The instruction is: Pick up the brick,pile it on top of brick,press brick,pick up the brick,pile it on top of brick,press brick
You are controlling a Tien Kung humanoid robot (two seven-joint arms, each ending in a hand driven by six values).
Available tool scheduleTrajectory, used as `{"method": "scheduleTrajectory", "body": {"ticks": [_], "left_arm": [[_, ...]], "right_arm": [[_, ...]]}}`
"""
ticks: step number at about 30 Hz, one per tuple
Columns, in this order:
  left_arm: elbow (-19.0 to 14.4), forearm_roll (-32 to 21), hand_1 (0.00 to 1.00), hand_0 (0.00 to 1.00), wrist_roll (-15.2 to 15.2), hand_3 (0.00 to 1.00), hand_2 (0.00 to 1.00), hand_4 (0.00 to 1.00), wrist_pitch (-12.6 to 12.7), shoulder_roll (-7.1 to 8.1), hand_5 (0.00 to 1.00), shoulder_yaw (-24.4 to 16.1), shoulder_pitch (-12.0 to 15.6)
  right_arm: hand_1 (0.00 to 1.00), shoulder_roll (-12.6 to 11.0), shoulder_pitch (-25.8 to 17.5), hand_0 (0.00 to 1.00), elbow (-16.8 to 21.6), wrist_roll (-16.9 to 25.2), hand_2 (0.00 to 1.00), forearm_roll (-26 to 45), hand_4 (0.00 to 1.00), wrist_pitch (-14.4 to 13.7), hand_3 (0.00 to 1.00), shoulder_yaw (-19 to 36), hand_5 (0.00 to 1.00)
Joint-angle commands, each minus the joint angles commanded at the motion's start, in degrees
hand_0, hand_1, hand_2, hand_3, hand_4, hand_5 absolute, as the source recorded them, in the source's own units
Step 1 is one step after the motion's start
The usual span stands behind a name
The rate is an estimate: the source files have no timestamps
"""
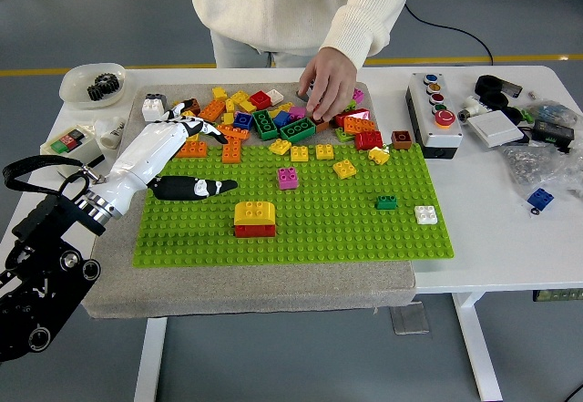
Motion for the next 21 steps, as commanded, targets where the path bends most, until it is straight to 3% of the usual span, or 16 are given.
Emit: {"method": "scheduleTrajectory", "body": {"ticks": [1,12,13,18,19,21], "left_arm": [[-0.1,0.2,0.768,0.998,0.3,0.801,0.75,0.998,-0.2,-0.01,0.57,-0.2,0.0],[-2.6,4.4,0.785,0.998,4.9,0.853,0.79,0.998,-4.7,-0.76,0.537,-5.0,-0.5],[-2.8,4.7,0.819,0.986,5.1,0.904,0.839,0.998,-4.9,-0.79,0.474,-5.1,-0.5],[-3.6,7.1,0.819,0.986,6.9,0.904,0.839,0.998,-6.8,-1.01,0.474,-5.8,-0.9],[-3.8,7.9,0.833,0.912,7.6,0.92,0.876,0.998,-7.2,-1.04,0.38,-5.9,-1.0],[-3.8,9.5,0.833,0.912,8.6,0.92,0.876,0.998,-7.9,-1.15,0.38,-6.3,-1.3]], "right_arm": [[0.647,0.0,0.0,0.739,0.0,0.0,0.712,0.0,0.806,0.0,0.579,0.1,0.373],[0.648,0.0,0.0,0.74,0.0,-0.1,0.712,-0.2,0.807,-0.1,0.58,0.7,0.374],[0.648,0.0,0.0,0.74,0.0,-0.1,0.711,-0.2,0.807,-0.1,0.58,0.7,0.374],[0.648,0.0,0.0,0.74,0.0,-0.1,0.711,-0.4,0.807,-0.2,0.58,0.9,0.374],[0.648,0.0,0.1,0.74,0.0,-0.1,0.711,-0.4,0.807,-0.2,0.581,0.9,0.374],[0.648,0.0,0.1,0.74,0.0,-0.1,0.711,-0.3,0.807,-0.2,0.581,0.9,0.374]]}}
